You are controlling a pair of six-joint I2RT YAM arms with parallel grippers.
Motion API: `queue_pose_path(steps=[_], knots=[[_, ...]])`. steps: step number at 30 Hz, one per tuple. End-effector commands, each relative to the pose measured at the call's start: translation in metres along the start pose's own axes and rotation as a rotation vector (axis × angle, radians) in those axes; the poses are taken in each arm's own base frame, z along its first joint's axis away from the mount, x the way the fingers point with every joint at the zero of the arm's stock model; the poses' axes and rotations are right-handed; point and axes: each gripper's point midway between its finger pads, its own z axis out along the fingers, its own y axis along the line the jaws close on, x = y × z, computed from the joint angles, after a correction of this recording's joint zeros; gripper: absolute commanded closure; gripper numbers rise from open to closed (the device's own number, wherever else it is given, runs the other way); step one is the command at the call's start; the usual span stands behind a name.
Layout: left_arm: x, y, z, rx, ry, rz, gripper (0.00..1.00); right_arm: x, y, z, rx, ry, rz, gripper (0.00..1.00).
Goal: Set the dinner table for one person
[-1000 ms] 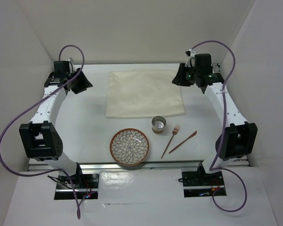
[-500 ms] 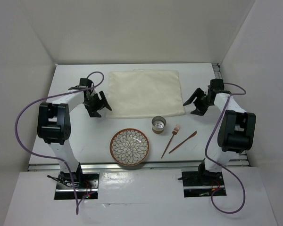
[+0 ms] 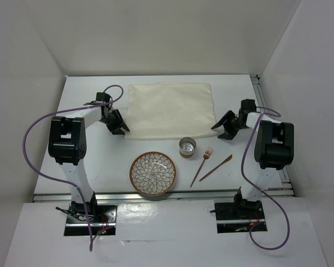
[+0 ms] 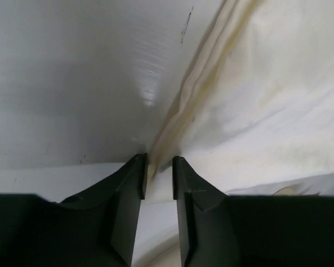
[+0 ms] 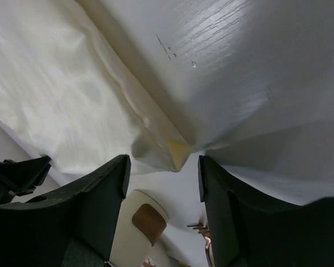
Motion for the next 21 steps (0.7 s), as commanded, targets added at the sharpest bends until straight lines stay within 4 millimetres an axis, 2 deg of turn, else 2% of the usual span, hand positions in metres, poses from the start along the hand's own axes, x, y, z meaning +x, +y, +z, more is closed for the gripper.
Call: queue_pose_path(steps=[1, 2, 3, 4, 5, 8, 9, 11, 13, 16, 21], knots=[[-0.005, -0.005, 0.009, 0.016, 0.001, -0.002, 0.60, 0.002, 0.011, 0.012, -0.017, -0.012, -0.026, 0.38], [-0.005, -0.005, 0.009, 0.016, 0.001, -0.002, 0.69, 0.007, 0.011, 0.017, -0.010, 0.004, -0.021, 0.40], [-0.006, -0.006, 0.007, 0.016, 0.001, -0.002, 0.87, 0.006, 0.011, 0.019, -0.020, -0.006, -0.027, 0.47], [-0.008, -0.005, 0.006, 0.003, -0.005, -0.003, 0.96, 0.012, 0.011, 0.021, -0.015, 0.006, -0.020, 0.47], [-0.008, -0.005, 0.006, 0.003, -0.005, -0.003, 1.00, 0.011, 0.010, 0.023, -0.016, 0.005, -0.020, 0.62], [-0.007, -0.001, 0.004, -0.026, -0.004, 0.004, 1.00, 0.013, 0.006, 0.025, 0.013, -0.001, -0.022, 0.87], [-0.005, 0.001, 0.004, -0.033, 0.006, 0.000, 1.00, 0.014, 0.007, 0.026, 0.021, -0.003, -0.029, 1.00], [-0.008, 0.003, -0.002, -0.052, -0.017, 0.013, 1.00, 0.023, -0.002, 0.023, 0.040, 0.004, -0.031, 1.00], [-0.003, 0.013, -0.004, -0.086, -0.024, 0.019, 1.00, 0.027, -0.004, 0.018, 0.033, -0.003, -0.047, 1.00], [-0.002, 0.014, -0.012, -0.090, -0.043, 0.034, 1.00, 0.036, -0.010, 0.010, 0.039, -0.010, -0.059, 1.00], [0.003, 0.027, -0.016, -0.134, -0.042, 0.018, 1.00, 0.040, -0.014, -0.001, 0.045, -0.033, -0.097, 1.00]])
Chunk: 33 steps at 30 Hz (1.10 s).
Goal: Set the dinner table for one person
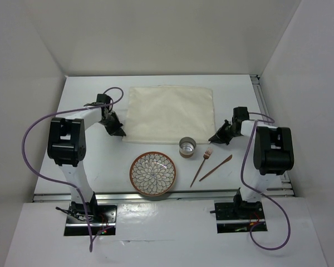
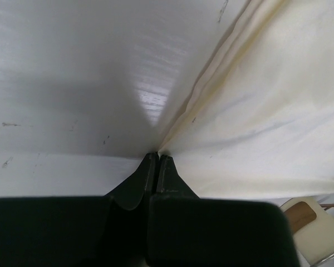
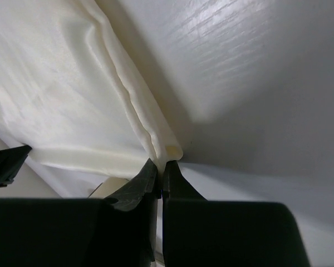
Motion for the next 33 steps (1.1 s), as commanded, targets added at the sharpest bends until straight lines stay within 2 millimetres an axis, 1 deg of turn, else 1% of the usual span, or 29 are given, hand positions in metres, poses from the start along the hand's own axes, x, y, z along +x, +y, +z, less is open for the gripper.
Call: queue_pose_path(steps=[1, 2, 3, 4, 6, 8, 11, 12, 13, 14, 15, 18, 20, 21, 22, 23, 25, 28, 29, 30, 31, 32, 33], knots=[[0.000, 0.015, -0.014, -0.061, -0.037, 0.014, 1.00, -0.003, -0.001, -0.012, 0.021, -0.055, -0.053, 1.00], [0.001, 0.019, -0.016, -0.076, -0.047, 0.015, 1.00, -0.003, -0.003, -0.013, 0.026, -0.063, -0.065, 1.00], [0.000, 0.017, -0.019, -0.071, -0.055, 0.007, 1.00, -0.003, -0.003, -0.013, 0.026, -0.063, -0.065, 1.00], [0.004, 0.023, -0.017, -0.087, -0.048, 0.004, 1.00, -0.002, -0.002, -0.016, 0.025, -0.064, -0.066, 1.00], [0.006, 0.022, -0.024, -0.082, -0.055, 0.006, 1.00, -0.001, 0.000, -0.021, 0.017, -0.074, -0.071, 1.00], [0.008, 0.022, -0.027, -0.081, -0.058, 0.007, 1.00, 0.001, -0.001, -0.022, 0.016, -0.075, -0.072, 1.00], [0.006, 0.025, -0.027, -0.097, -0.069, 0.007, 1.00, 0.002, -0.001, -0.025, 0.012, -0.080, -0.085, 1.00], [0.009, 0.028, -0.025, -0.103, -0.060, 0.004, 1.00, 0.006, -0.005, -0.024, 0.019, -0.072, -0.081, 1.00], [0.008, 0.029, -0.025, -0.111, -0.065, 0.005, 1.00, 0.009, -0.003, -0.025, 0.019, -0.066, -0.088, 1.00], [0.008, 0.029, -0.025, -0.111, -0.065, 0.005, 1.00, 0.013, -0.007, -0.024, 0.027, -0.057, -0.092, 1.00], [0.012, 0.032, -0.023, -0.117, -0.057, 0.003, 1.00, 0.012, -0.005, -0.026, 0.021, -0.064, -0.096, 1.00], [0.015, 0.035, -0.022, -0.122, -0.049, 0.001, 1.00, 0.018, -0.015, -0.027, 0.045, -0.069, -0.091, 1.00], [0.014, 0.036, -0.022, -0.130, -0.055, 0.001, 1.00, 0.018, -0.015, -0.027, 0.045, -0.068, -0.100, 1.00], [0.017, 0.039, -0.021, -0.136, -0.048, -0.001, 1.00, 0.019, -0.017, -0.027, 0.051, -0.062, -0.097, 1.00], [0.016, 0.040, -0.021, -0.146, -0.054, -0.001, 0.98, 0.021, -0.021, -0.026, 0.063, -0.061, -0.093, 1.00], [0.019, 0.044, -0.019, -0.156, -0.039, 0.007, 0.98, 0.021, -0.021, -0.026, 0.063, -0.061, -0.093, 1.00], [0.018, 0.045, -0.019, -0.164, -0.043, 0.007, 0.95, 0.024, -0.023, -0.025, 0.076, -0.054, -0.106, 1.00], [0.014, 0.041, -0.027, -0.149, -0.065, 0.023, 0.95, 0.024, -0.022, -0.028, 0.090, -0.071, -0.128, 1.00], [0.011, 0.038, -0.028, -0.144, -0.073, 0.024, 0.88, 0.023, -0.024, -0.030, 0.100, -0.078, -0.127, 1.00], [0.013, 0.042, -0.028, -0.161, -0.070, 0.022, 0.80, 0.023, -0.024, -0.031, 0.100, -0.078, -0.127, 0.88], [0.009, 0.041, -0.030, -0.164, -0.081, 0.033, 0.72, 0.027, -0.025, -0.030, 0.113, -0.071, -0.131, 0.78], [0.008, 0.040, -0.032, -0.164, -0.081, 0.033, 0.57, 0.024, -0.022, -0.031, 0.108, -0.077, -0.134, 0.67], [0.008, 0.040, -0.032, -0.164, -0.081, 0.033, 0.55, 0.024, -0.023, -0.034, 0.119, -0.085, -0.134, 0.58]])
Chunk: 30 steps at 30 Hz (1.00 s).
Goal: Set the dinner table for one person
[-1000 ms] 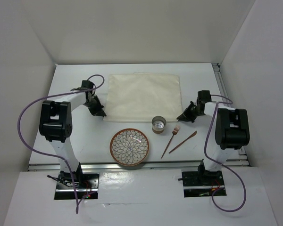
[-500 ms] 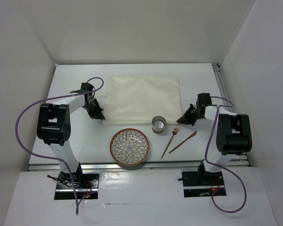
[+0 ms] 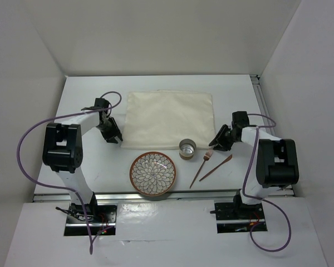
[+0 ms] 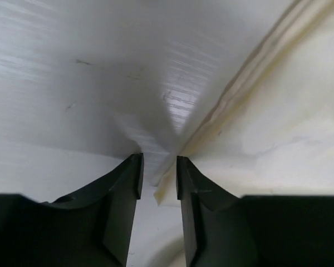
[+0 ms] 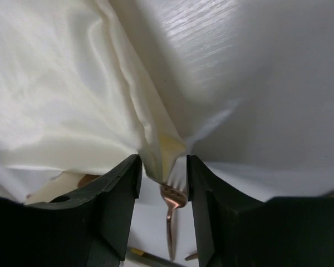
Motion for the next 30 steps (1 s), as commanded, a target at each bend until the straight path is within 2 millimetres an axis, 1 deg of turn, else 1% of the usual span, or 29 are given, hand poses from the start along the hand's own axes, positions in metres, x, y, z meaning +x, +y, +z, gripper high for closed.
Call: queue_pose_path(steps=[1, 2, 3, 4, 5, 6, 7, 8, 9, 10, 11, 12, 13, 14, 15, 17, 18, 19, 20, 21, 22, 23, 24, 25, 26, 27, 28, 29, 30], knots=[[-0.014, 0.012, -0.016, -0.063, -0.064, 0.017, 0.52, -0.009, -0.009, -0.011, 0.068, -0.056, -0.036, 0.49], [-0.018, 0.008, -0.021, -0.051, -0.083, 0.028, 0.43, -0.014, -0.006, -0.016, 0.076, -0.069, -0.038, 0.47], [-0.019, 0.007, -0.024, -0.046, -0.091, 0.029, 0.41, -0.020, -0.002, -0.021, 0.075, -0.093, -0.058, 0.43], [-0.022, 0.008, -0.026, -0.059, -0.099, 0.029, 0.39, -0.024, 0.001, -0.024, 0.072, -0.099, -0.074, 0.43], [-0.026, 0.007, -0.032, -0.064, -0.120, 0.030, 0.31, -0.037, 0.012, -0.033, 0.057, -0.138, -0.086, 0.43], [-0.031, 0.006, -0.037, -0.064, -0.141, 0.042, 0.29, -0.041, 0.016, -0.039, 0.060, -0.151, -0.102, 0.43], [-0.033, 0.005, -0.043, -0.068, -0.153, 0.043, 0.17, -0.047, 0.023, -0.048, 0.046, -0.172, -0.121, 0.43], [-0.037, 0.004, -0.048, -0.075, -0.162, 0.052, 0.16, -0.051, 0.030, -0.054, 0.034, -0.189, -0.127, 0.42], [-0.041, 0.003, -0.056, -0.078, -0.183, 0.052, 0.16, -0.060, 0.042, -0.067, 0.013, -0.222, -0.154, 0.36], [-0.046, -0.002, -0.065, -0.061, -0.211, 0.055, 0.16, -0.066, 0.048, -0.071, 0.002, -0.238, -0.160, 0.33], [-0.048, -0.002, -0.072, -0.065, -0.223, 0.064, 0.16, -0.065, 0.056, -0.078, -0.008, -0.245, -0.203, 0.30], [-0.053, -0.003, -0.081, -0.071, -0.248, 0.064, 0.16, -0.065, 0.067, -0.083, -0.021, -0.247, -0.235, 0.28], [-0.056, -0.003, -0.089, -0.078, -0.266, 0.074, 0.16, -0.064, 0.075, -0.090, -0.036, -0.258, -0.265, 0.23], [-0.066, -0.007, -0.105, -0.078, -0.313, 0.094, 0.14, -0.063, 0.084, -0.095, -0.051, -0.270, -0.315, 0.21], [-0.066, -0.004, -0.110, -0.097, -0.311, 0.103, 0.14, -0.054, 0.098, -0.096, -0.070, -0.256, -0.362, 0.17], [-0.071, -0.008, -0.128, -0.089, -0.346, 0.117, 0.14, -0.037, 0.112, -0.097, -0.085, -0.222, -0.429, 0.13], [-0.075, -0.015, -0.138, -0.062, -0.367, 0.129, 0.14, -0.027, 0.120, -0.097, -0.094, -0.203, -0.470, 0.13], [-0.071, -0.017, -0.148, -0.044, -0.377, 0.141, 0.15, -0.007, 0.133, -0.092, -0.105, -0.167, -0.525, 0.13], [-0.070, -0.026, -0.155, -0.010, -0.393, 0.163, 0.15, 0.006, 0.136, -0.090, -0.108, -0.140, -0.566, 0.13], [-0.064, -0.025, -0.156, 0.002, -0.386, 0.165, 0.17, 0.025, 0.141, -0.083, -0.113, -0.095, -0.607, 0.13], [-0.061, -0.033, -0.167, 0.039, -0.412, 0.180, 0.17, 0.032, 0.139, -0.076, -0.094, -0.071, -0.621, 0.13], [-0.058, -0.041, -0.173, 0.066, -0.427, 0.195, 0.18, 0.039, 0.137, -0.072, -0.075, -0.049, -0.632, 0.14], [-0.054, -0.040, -0.173, 0.074, -0.421, 0.198, 0.18, 0.042, 0.136, -0.069, -0.061, -0.046, -0.632, 0.14], [-0.050, -0.045, -0.176, 0.096, -0.419, 0.210, 0.18, 0.046, 0.133, -0.065, -0.022, -0.046, -0.641, 0.16], [-0.048, -0.044, -0.179, 0.099, -0.425, 0.210, 0.18, 0.047, 0.127, -0.061, -0.001, -0.040, -0.638, 0.18], [-0.044, -0.049, -0.178, 0.114, -0.415, 0.224, 0.18, 0.051, 0.124, -0.056, 0.018, -0.025, -0.638, 0.18], [-0.044, -0.050, -0.182, 0.119, -0.422, 0.224, 0.19, 0.053, 0.125, -0.056, 0.022, -0.027, -0.647, 0.19], [-0.039, -0.051, -0.181, 0.116, -0.412, 0.242, 0.19, 0.054, 0.119, -0.051, 0.045, -0.022, -0.636, 0.22], [-0.037, -0.050, -0.181, 0.117, -0.413, 0.242, 0.19, 0.055, 0.120, -0.051, 0.050, -0.025, -0.645, 0.22]])
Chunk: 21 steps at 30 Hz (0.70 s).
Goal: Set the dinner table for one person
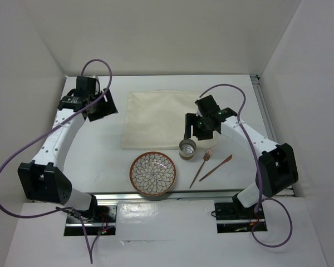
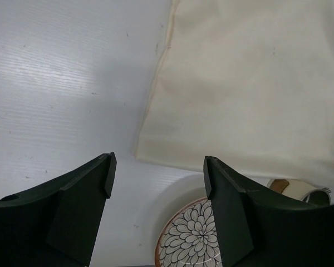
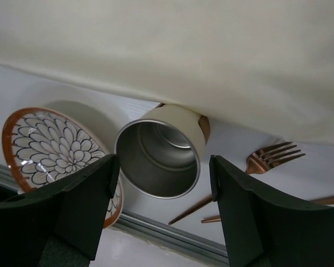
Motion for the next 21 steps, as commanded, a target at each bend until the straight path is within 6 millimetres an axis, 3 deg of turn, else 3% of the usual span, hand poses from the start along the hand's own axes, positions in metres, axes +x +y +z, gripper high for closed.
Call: queue_pose_path(steps=[1, 8, 14, 17, 18, 20, 21], knots=[[0.016, -0.001, -0.003, 0.019, 0.041, 0.035, 0.19, 0.001, -0.013, -0.001, 0.095, -0.007, 0.006, 0.24], [0.030, 0.000, 0.000, 0.020, 0.074, 0.032, 0.20, 0.013, -0.020, 0.009, 0.122, 0.016, -0.001, 0.38], [0.033, -0.002, 0.002, 0.025, 0.077, 0.039, 0.20, 0.028, -0.023, 0.021, 0.126, 0.057, 0.005, 0.42], [0.033, -0.002, 0.002, 0.025, 0.077, 0.039, 0.20, 0.027, -0.019, 0.022, 0.118, 0.050, -0.004, 0.58], [0.033, -0.002, 0.002, 0.025, 0.077, 0.039, 0.20, 0.027, -0.019, 0.022, 0.118, 0.050, -0.004, 0.70], [0.033, -0.002, 0.002, 0.025, 0.077, 0.039, 0.20, 0.025, -0.018, 0.023, 0.118, 0.050, -0.004, 0.82], [0.035, -0.003, 0.005, 0.029, 0.089, 0.039, 0.20, 0.013, -0.014, 0.018, 0.121, 0.017, -0.007, 0.90]])
